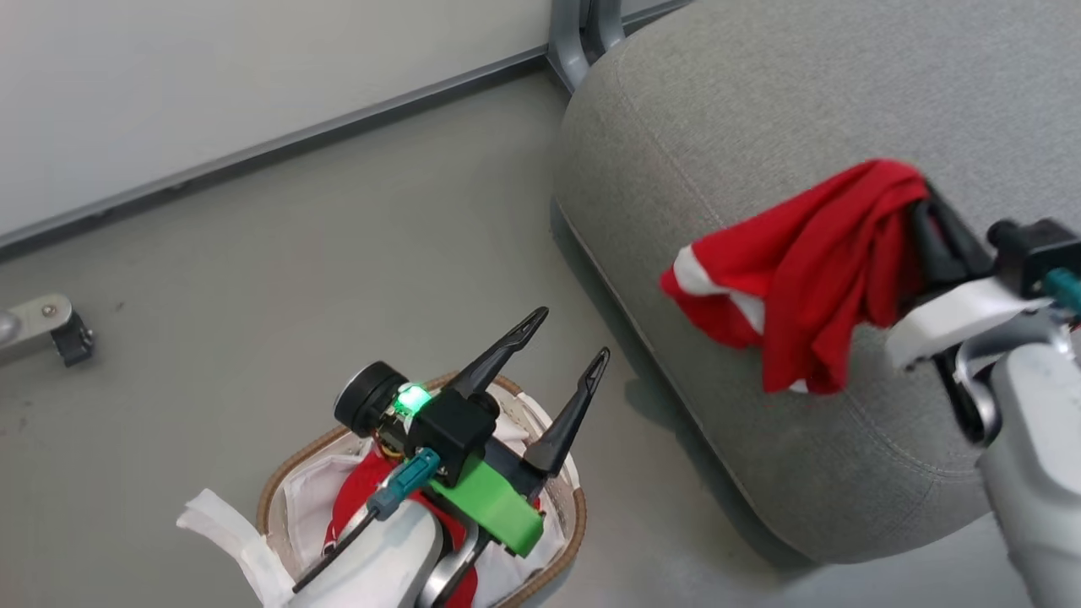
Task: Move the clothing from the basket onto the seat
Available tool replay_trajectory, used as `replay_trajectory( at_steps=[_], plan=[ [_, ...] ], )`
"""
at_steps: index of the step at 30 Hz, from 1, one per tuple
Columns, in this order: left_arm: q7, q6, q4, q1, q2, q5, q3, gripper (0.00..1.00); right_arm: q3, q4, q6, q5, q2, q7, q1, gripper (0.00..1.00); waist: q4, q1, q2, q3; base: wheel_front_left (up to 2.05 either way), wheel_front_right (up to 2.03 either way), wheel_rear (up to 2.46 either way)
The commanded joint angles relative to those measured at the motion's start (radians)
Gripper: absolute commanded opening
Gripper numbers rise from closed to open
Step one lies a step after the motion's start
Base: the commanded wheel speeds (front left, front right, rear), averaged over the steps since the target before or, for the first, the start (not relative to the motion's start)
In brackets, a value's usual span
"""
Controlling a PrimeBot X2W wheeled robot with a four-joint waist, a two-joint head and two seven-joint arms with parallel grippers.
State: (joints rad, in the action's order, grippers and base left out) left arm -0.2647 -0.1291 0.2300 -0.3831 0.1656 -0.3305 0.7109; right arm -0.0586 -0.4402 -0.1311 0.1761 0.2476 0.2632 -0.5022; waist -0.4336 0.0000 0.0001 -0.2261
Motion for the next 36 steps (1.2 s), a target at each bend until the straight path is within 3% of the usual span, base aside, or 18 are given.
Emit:
replay_trajectory(
  at_steps=[1, 13, 18, 24, 25, 26, 27, 28, 32, 36],
  plan=[
    [0.001, -0.003, -0.014, -0.036, 0.018, 0.014, 0.009, 1.0, 0.019, -0.015, 0.001, -0.013, 0.024, 0.002, -0.05, 0.0, 0.073, 0.0, -0.0001, -0.106, 0.0, 0.0, 0.0],
    [0.001, -0.003, -0.081, -0.165, 0.066, 0.02, 0.053, 1.0, 0.227, -0.302, 0.001, -0.168, 0.185, -0.002, -0.463, 0.0, 0.21, 0.0, -0.0001, -0.368, 0.0, 0.0, 0.0],
    [0.001, -0.003, -0.099, -0.203, 0.069, 0.021, 0.049, 1.0, 0.42, -0.385, 0.001, -0.292, 0.226, -0.022, -0.57, 0.0, 0.26, 0.0, -0.0001, -0.456, 0.0, 0.0, 0.0],
    [0.001, -0.003, -0.108, -0.23, 0.074, 0.026, 0.051, 1.0, 0.658, -0.394, 0.001, -0.462, 0.193, -0.07, -0.594, 0.0, 0.305, 0.0, -0.0001, -0.5, 0.0, 0.0, 0.0],
    [0.001, -0.003, -0.107, -0.229, 0.074, 0.025, 0.044, 1.0, 0.693, -0.391, 0.001, -0.478, 0.18, -0.066, -0.586, 0.07, 0.308, 0.0, -0.0001, -0.501, 0.0, 0.0, 0.0],
    [0.001, -0.003, -0.105, -0.228, 0.072, 0.025, 0.037, 1.0, 0.733, -0.389, 0.001, -0.504, 0.163, -0.06, -0.574, 0.41, 0.311, 0.0, -0.0001, -0.499, 0.0, 0.0, 0.0],
    [0.001, -0.003, -0.104, -0.225, 0.068, 0.023, 0.026, 1.0, 0.756, -0.391, 0.001, -0.518, 0.145, -0.055, -0.565, 0.41, 0.313, 0.0, -0.0001, -0.496, 0.0, 0.0, 0.0],
    [0.001, -0.003, -0.1, -0.217, 0.067, 0.02, 0.01, 1.0, 0.788, -0.395, 0.001, -0.532, 0.127, -0.047, -0.554, 1.0, 0.313, 0.0, -0.0001, -0.488, 0.0, 0.0, 0.0],
    [0.001, -0.003, -0.081, -0.19, 0.067, 0.015, -0.033, 1.0, 0.808, -0.411, 0.001, -0.58, 0.077, -0.012, -0.524, 1.0, 0.306, 0.0, -0.0001, -0.446, 0.0, 0.0, 0.0],
    [0.001, -0.003, -0.063, -0.158, 0.069, 0.016, -0.079, 1.0, 0.736, -0.392, 0.001, -0.57, 0.018, 0.002, -0.491, 1.0, 0.295, 0.0, -0.0001, -0.381, 0.0, 0.0, 0.0]
  ],
)
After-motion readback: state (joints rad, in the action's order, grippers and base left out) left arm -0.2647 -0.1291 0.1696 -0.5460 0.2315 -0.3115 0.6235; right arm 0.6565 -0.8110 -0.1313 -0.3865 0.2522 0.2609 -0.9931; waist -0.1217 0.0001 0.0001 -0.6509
